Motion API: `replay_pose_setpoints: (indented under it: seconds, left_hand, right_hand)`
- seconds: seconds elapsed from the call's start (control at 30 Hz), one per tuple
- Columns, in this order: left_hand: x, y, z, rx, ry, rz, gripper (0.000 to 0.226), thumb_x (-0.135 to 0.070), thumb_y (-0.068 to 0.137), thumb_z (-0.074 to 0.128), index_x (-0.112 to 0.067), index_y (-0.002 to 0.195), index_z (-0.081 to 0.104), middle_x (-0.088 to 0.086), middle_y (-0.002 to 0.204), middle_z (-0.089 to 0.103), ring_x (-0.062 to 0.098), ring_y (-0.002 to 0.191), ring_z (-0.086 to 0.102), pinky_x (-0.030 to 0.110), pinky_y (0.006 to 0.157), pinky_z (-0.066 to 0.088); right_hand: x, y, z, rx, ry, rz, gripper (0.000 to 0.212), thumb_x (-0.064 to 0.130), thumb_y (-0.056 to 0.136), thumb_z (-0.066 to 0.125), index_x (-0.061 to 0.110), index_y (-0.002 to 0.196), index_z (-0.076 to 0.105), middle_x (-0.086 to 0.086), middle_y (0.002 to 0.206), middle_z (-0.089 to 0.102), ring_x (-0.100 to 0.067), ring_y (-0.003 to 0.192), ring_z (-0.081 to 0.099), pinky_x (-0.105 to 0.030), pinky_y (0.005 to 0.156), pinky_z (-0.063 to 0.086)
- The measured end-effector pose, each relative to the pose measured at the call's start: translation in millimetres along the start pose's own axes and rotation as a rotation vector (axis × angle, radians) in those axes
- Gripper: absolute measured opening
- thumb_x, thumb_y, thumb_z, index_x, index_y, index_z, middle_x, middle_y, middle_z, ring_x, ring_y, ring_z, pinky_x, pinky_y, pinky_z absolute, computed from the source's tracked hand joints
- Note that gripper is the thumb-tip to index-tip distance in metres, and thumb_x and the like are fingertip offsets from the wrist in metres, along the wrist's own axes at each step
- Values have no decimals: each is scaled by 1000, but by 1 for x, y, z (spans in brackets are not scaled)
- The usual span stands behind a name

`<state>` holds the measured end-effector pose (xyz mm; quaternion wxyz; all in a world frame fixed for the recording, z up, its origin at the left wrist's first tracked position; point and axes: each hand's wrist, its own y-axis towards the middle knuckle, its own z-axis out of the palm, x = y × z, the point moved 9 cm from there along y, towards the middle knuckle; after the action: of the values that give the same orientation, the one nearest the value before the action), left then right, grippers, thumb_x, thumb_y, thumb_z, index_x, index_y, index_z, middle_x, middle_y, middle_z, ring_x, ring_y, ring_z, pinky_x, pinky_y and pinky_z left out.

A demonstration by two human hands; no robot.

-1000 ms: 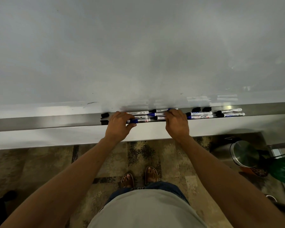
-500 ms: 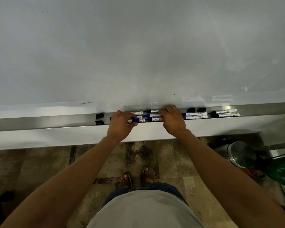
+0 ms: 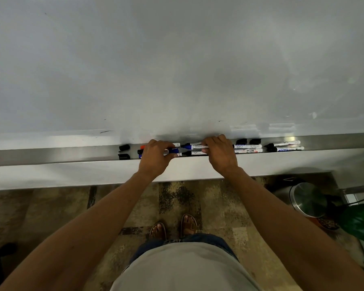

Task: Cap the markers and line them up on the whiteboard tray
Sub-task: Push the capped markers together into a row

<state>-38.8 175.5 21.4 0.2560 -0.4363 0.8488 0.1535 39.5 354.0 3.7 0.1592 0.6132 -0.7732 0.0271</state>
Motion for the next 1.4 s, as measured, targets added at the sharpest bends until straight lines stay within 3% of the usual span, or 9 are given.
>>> replay_pose_setpoints:
  seconds: [0.13,0.53,0.7,0.83,0.9,0.97,1.1,1.2,1.4]
  left_hand:
    - [-2,3,4,20,-30,-14,23,-27,82,72,-16,102,71,6,98,71,26,94,54,33,79,41]
    - [-5,6,0,20,-52,-57,24,-23,82,71,-16,105,70,6,100,71,25,99,52,28,78,38]
    - [-15,8,4,43,-62,-14,21,-20,82,72,-16,103,71,7,98,71,27,97,53,32,80,40]
    - [-20,10,3,30,-104,2,19,-15,81,72,-15,99,72,7,95,71,26,93,54,32,79,40]
    - [-21,10,2,48,-122,10,17,-16,81,72,-16,98,72,4,94,71,24,91,54,31,78,40]
    - [-27,10,2,65,-143,29,17,-17,80,73,-16,97,72,3,93,71,19,88,53,30,77,39]
    - [-44,7,2,47,-176,82,16,-18,82,72,-12,96,70,4,93,70,16,83,55,28,74,41]
    - [-53,4,2,36,-215,133,15,-14,80,72,-10,94,70,5,88,70,14,74,56,23,68,46]
    - [-60,3,-1,39,-254,214,22,-7,75,77,-7,96,70,7,85,70,16,73,61,12,69,45]
  right_hand:
    - [3,-3,-9,-45,-8,-40,13,15,80,72,12,91,65,-8,82,67,-33,83,54,-38,68,35]
    - [6,-3,-11,-37,55,-92,13,15,84,67,14,96,63,-5,91,66,-28,91,55,-35,75,32]
    - [13,-2,-6,5,85,-127,13,10,84,67,11,96,62,-9,90,65,-30,85,56,-35,71,37]
    - [15,-2,-2,70,172,-121,9,7,89,58,8,98,59,-11,87,61,-30,79,53,-31,65,28]
    - [17,-4,-4,89,203,-136,14,16,93,49,10,101,58,-10,88,60,-29,80,52,-32,68,28]
    - [20,-3,-6,135,185,-99,36,40,96,35,15,105,59,-7,93,62,-28,87,53,-36,74,31]
    - [22,2,-7,288,23,78,77,85,73,10,27,85,60,2,88,67,-22,93,55,-46,88,34]
    - [17,6,-11,301,21,210,78,93,65,17,27,69,57,4,78,66,-20,86,58,-51,91,33]
    - [11,3,-8,311,24,300,83,96,58,23,25,68,64,4,71,64,-21,76,57,-48,87,32]
